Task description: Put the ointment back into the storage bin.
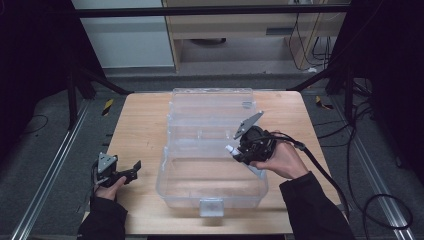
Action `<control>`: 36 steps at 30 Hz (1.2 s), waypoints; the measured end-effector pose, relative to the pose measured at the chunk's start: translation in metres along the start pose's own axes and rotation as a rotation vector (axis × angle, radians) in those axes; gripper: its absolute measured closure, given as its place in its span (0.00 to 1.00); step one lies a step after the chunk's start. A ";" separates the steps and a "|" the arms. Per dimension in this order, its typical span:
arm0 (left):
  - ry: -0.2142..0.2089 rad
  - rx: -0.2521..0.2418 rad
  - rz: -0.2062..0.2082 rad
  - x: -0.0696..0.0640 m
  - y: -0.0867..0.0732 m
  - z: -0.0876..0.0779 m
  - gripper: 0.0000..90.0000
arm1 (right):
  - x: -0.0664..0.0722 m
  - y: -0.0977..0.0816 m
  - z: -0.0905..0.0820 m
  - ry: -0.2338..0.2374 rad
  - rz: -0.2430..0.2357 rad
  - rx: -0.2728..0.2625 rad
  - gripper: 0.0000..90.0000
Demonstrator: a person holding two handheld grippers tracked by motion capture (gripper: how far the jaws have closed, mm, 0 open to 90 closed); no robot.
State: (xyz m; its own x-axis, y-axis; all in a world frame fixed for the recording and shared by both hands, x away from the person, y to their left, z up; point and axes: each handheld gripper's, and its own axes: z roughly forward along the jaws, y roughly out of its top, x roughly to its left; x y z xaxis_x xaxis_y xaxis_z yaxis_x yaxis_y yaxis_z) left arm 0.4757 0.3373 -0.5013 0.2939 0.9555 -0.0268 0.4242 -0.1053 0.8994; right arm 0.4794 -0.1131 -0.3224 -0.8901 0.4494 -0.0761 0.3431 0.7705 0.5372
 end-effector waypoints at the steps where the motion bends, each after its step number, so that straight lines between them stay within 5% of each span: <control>1: 0.000 0.000 0.000 0.000 0.000 0.000 0.03 | 0.001 0.000 0.002 0.005 -0.011 0.010 0.78; 22: -0.003 0.000 0.000 0.000 0.000 0.000 0.03 | 0.016 -0.003 0.048 0.109 -0.201 0.155 0.78; 36: -0.004 0.000 -0.001 0.000 0.000 0.000 0.03 | 0.016 -0.017 0.072 0.155 -0.242 0.229 0.78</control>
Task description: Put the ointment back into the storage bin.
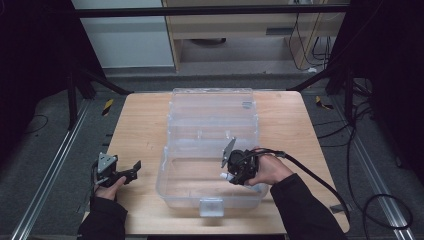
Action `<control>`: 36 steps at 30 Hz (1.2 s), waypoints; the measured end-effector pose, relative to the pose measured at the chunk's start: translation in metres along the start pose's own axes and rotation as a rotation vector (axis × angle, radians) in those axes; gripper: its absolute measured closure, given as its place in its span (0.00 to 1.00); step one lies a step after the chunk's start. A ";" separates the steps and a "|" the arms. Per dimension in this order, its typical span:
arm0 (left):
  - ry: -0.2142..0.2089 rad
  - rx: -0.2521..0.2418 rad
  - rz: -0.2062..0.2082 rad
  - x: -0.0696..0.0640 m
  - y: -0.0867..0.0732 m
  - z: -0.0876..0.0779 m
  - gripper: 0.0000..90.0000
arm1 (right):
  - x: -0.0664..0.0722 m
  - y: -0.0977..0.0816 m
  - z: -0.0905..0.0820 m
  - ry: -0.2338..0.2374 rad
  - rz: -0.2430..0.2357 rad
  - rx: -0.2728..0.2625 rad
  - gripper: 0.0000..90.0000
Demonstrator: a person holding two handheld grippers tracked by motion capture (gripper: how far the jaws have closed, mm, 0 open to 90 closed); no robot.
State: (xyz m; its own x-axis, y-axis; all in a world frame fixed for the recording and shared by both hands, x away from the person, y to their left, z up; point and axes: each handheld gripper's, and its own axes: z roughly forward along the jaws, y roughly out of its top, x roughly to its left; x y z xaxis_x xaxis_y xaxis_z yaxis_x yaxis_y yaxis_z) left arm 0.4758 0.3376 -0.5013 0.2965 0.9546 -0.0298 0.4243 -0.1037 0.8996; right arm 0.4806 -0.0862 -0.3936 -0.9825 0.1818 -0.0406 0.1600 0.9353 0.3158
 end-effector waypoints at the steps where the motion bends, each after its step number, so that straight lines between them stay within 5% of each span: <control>1: 0.000 0.000 0.000 0.000 0.000 0.000 0.03 | 0.000 0.000 0.001 0.007 -0.005 0.004 0.78; 20: 0.000 -0.003 -0.001 0.000 0.000 0.000 0.03 | -0.002 0.001 0.039 0.089 -0.085 0.088 0.78; 36: 0.000 -0.003 -0.002 0.000 0.000 0.000 0.03 | -0.001 -0.001 0.053 0.104 -0.073 0.095 0.77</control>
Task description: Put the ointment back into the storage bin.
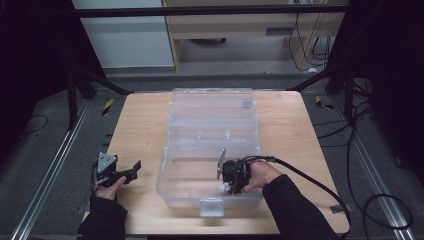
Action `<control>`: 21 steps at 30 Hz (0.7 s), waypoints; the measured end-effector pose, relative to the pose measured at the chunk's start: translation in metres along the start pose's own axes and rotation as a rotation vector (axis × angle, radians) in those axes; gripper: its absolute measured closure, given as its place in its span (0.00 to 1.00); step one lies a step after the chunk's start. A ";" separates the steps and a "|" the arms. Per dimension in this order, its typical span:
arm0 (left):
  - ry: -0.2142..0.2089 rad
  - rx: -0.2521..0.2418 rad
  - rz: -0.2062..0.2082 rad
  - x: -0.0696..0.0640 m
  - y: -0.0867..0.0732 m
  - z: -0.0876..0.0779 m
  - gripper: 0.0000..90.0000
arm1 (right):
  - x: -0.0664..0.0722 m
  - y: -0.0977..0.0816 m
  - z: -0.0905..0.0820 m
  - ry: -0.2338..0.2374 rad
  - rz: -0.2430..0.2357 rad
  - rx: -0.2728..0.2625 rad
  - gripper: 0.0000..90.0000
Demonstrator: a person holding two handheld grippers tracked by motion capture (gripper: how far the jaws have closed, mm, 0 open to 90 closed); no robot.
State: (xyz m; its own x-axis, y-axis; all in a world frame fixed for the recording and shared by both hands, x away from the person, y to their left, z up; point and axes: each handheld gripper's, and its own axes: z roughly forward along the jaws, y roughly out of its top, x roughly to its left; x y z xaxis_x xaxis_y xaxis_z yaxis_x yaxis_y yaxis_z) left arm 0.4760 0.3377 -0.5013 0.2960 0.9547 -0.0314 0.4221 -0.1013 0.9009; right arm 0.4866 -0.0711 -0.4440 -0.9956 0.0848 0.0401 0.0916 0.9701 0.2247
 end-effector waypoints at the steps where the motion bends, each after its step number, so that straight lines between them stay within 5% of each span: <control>1: 0.000 0.000 0.000 0.000 0.000 0.000 0.03 | 0.000 0.000 0.000 0.000 0.001 0.005 0.77; 15: 0.000 0.000 0.001 0.000 0.000 0.000 0.03 | -0.001 0.000 -0.002 -0.003 0.004 -0.006 0.77; 21: 0.001 0.000 0.001 0.000 0.000 0.000 0.03 | -0.002 -0.003 -0.014 -0.042 0.040 -0.043 0.76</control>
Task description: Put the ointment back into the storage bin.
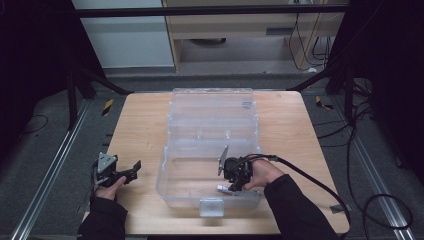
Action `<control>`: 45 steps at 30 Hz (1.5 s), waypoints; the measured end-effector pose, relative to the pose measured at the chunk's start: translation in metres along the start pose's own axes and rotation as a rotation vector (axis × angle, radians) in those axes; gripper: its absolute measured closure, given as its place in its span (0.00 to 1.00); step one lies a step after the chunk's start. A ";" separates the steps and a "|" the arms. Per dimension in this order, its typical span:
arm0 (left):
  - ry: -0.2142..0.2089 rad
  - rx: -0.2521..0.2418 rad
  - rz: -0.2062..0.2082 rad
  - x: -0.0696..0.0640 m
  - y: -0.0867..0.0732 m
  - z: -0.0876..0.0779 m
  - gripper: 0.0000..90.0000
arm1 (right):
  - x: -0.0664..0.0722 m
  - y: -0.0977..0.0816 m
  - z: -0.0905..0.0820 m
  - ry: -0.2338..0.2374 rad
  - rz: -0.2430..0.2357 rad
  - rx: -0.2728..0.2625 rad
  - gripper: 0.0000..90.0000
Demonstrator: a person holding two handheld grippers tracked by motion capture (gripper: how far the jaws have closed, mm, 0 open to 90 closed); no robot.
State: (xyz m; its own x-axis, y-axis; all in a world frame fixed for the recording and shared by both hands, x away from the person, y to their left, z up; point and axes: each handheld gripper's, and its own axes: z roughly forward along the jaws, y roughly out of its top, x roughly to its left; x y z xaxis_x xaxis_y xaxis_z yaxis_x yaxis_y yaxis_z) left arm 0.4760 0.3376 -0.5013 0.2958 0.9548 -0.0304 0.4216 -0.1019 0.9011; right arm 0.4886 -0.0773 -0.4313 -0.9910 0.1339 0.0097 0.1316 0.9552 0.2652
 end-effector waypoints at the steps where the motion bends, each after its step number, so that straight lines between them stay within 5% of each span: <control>1: 0.000 0.000 0.000 0.000 0.000 0.000 0.03 | 0.000 -0.001 -0.005 -0.011 0.015 -0.016 0.75; 9: 0.002 0.002 0.003 0.000 0.000 0.000 0.03 | 0.001 -0.021 -0.039 -0.088 0.135 -0.177 0.67; 18: 0.003 0.003 0.002 0.000 0.000 0.000 0.03 | 0.009 -0.052 -0.070 -0.199 0.289 -0.414 0.42; 23: 0.004 0.004 0.002 0.000 0.000 0.000 0.03 | 0.014 -0.074 -0.080 -0.263 0.371 -0.533 0.27; 31: 0.005 0.005 0.001 0.000 0.000 0.000 0.03 | 0.017 -0.115 -0.086 -0.382 0.552 -0.684 0.22; 39: 0.003 0.005 0.001 0.000 0.000 0.000 0.03 | 0.009 -0.150 -0.084 -0.473 0.700 -0.735 0.18; 45: 0.005 0.008 0.017 -0.002 0.000 0.000 0.03 | -0.003 -0.174 -0.069 -0.511 0.791 -0.720 0.17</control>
State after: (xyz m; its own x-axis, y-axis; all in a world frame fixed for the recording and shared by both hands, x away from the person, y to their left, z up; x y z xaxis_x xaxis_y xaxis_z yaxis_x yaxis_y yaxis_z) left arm 0.4758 0.3357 -0.5014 0.2982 0.9544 -0.0131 0.4239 -0.1201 0.8977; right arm 0.4664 -0.2622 -0.4105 -0.4934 0.8668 0.0717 0.4963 0.2128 0.8417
